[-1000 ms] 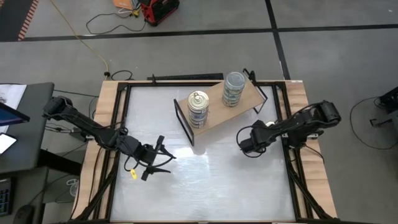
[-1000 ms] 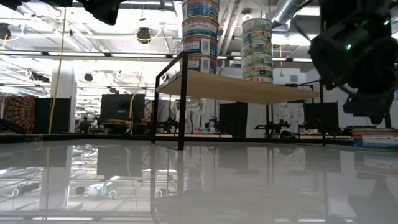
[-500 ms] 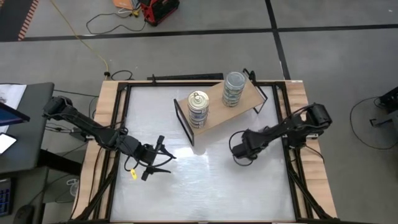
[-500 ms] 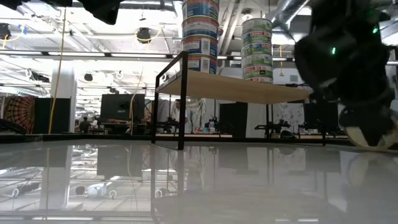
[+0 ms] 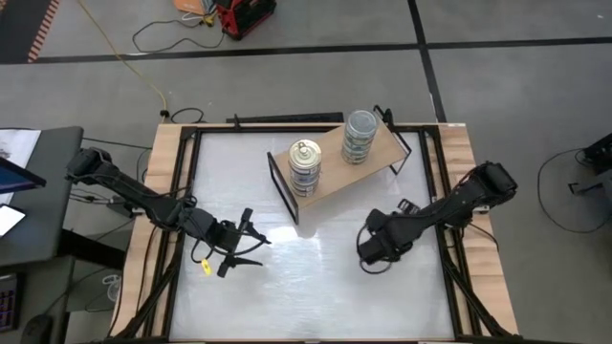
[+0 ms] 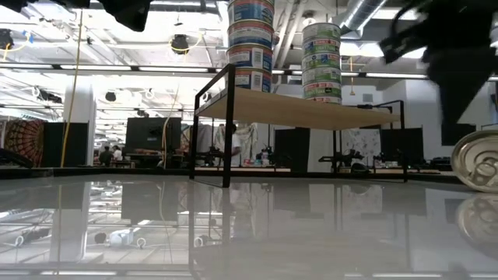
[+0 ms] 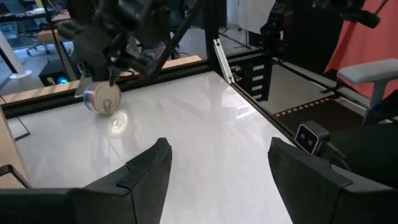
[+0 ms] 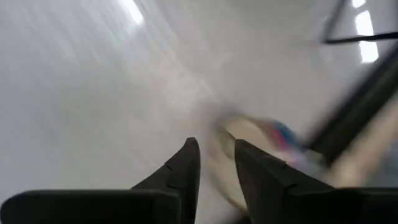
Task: Stack canned seafood by type on shelf
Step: Stack the blue tuna can on top of the blue tuna can
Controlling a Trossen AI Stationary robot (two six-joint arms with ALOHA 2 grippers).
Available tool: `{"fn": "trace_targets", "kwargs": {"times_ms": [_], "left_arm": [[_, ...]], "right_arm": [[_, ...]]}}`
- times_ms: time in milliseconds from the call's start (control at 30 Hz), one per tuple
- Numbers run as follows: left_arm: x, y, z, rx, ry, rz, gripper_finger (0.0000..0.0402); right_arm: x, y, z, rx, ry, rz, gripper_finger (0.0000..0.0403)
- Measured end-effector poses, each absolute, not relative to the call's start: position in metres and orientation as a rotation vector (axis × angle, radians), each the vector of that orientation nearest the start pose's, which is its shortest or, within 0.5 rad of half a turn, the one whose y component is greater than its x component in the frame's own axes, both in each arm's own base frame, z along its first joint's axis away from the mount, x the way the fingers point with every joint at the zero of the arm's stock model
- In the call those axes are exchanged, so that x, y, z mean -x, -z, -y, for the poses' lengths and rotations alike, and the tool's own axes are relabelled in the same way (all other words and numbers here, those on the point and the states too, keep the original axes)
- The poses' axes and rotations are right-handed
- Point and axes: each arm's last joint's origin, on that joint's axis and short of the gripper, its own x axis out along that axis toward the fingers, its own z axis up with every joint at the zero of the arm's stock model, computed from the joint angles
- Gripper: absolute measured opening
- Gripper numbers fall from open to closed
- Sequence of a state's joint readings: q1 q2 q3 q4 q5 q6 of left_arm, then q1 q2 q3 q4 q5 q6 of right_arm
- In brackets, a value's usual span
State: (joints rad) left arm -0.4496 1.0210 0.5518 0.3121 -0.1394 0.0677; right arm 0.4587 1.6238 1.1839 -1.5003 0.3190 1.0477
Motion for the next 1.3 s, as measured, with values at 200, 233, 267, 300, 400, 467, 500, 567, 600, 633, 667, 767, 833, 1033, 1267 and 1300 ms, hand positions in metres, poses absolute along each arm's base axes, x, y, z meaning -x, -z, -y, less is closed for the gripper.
{"fn": "trace_targets", "kwargs": {"times_ms": [200, 233, 267, 300, 400, 467, 500, 567, 600, 633, 667, 767, 833, 1033, 1267, 1300], "left_arm": [[-0.203, -0.258, 0.093, -0.106, 0.315, -0.12, 0.0256], [-0.203, -0.258, 0.093, -0.106, 0.315, -0.119, 0.0256], [-0.203, -0.258, 0.093, -0.105, 0.315, -0.119, 0.0256], [-0.203, -0.258, 0.093, -0.106, 0.315, -0.121, 0.0256], [-0.203, -0.258, 0.093, -0.108, 0.315, -0.127, 0.0256], [-0.203, -0.257, 0.093, -0.11, 0.316, -0.131, 0.0256], [-0.203, -0.257, 0.093, -0.114, 0.316, -0.132, 0.0256], [-0.203, -0.257, 0.093, -0.125, 0.317, -0.133, 0.0256], [-0.203, -0.256, 0.093, -0.128, 0.317, -0.139, 0.0256], [-0.202, -0.256, 0.093, -0.132, 0.317, -0.145, 0.0256], [-0.202, -0.255, 0.093, -0.133, 0.317, -0.148, 0.0256], [-0.202, -0.255, 0.093, -0.133, 0.317, -0.147, 0.0256], [-0.202, -0.255, 0.093, -0.133, 0.317, -0.147, 0.0256], [-0.202, -0.255, 0.094, -0.13, 0.352, -0.148, 0.0256], [-0.201, -0.256, 0.097, -0.12, 0.466, -0.139, 0.0256], [-0.201, -0.256, 0.097, -0.12, 0.465, -0.139, 0.0256]], "right_arm": [[-0.214, -0.246, -0.072, -0.211, 0.72, -1.665, 0.0223], [-0.213, -0.248, -0.066, -0.249, 0.707, -1.655, 0.0238], [-0.212, -0.251, -0.06, -0.288, 0.702, -1.637, 0.0253], [-0.21, -0.253, -0.054, -0.318, 0.707, -1.624, 0.0267], [-0.204, -0.259, -0.039, -0.393, 0.706, -1.578, 0.0302], [-0.2, -0.259, -0.031, -0.46, 0.68, -1.563, 0.0318], [-0.197, -0.257, -0.028, -0.49, 0.674, -1.569, 0.0323], [-0.189, -0.25, -0.023, -0.523, 0.686, -1.589, 0.0326], [-0.186, -0.245, -0.021, -0.534, 0.696, -1.597, 0.0325], [-0.182, -0.241, -0.019, -0.543, 0.704, -1.606, 0.0323], [-0.179, -0.238, -0.017, -0.549, 0.713, -1.614, 0.0321], [-0.17, -0.233, -0.014, -0.562, 0.723, -1.615, 0.0317], [-0.165, -0.228, -0.013, -0.564, 0.73, -1.623, 0.0316], [-0.159, -0.209, -0.01, -0.643, 0.692, -1.598, 0.0315], [-0.165, -0.206, -0.01, -0.649, 0.676, -1.575, 0.0305], [-0.166, -0.206, -0.011, -0.646, 0.672, -1.577, 0.0299]]}}
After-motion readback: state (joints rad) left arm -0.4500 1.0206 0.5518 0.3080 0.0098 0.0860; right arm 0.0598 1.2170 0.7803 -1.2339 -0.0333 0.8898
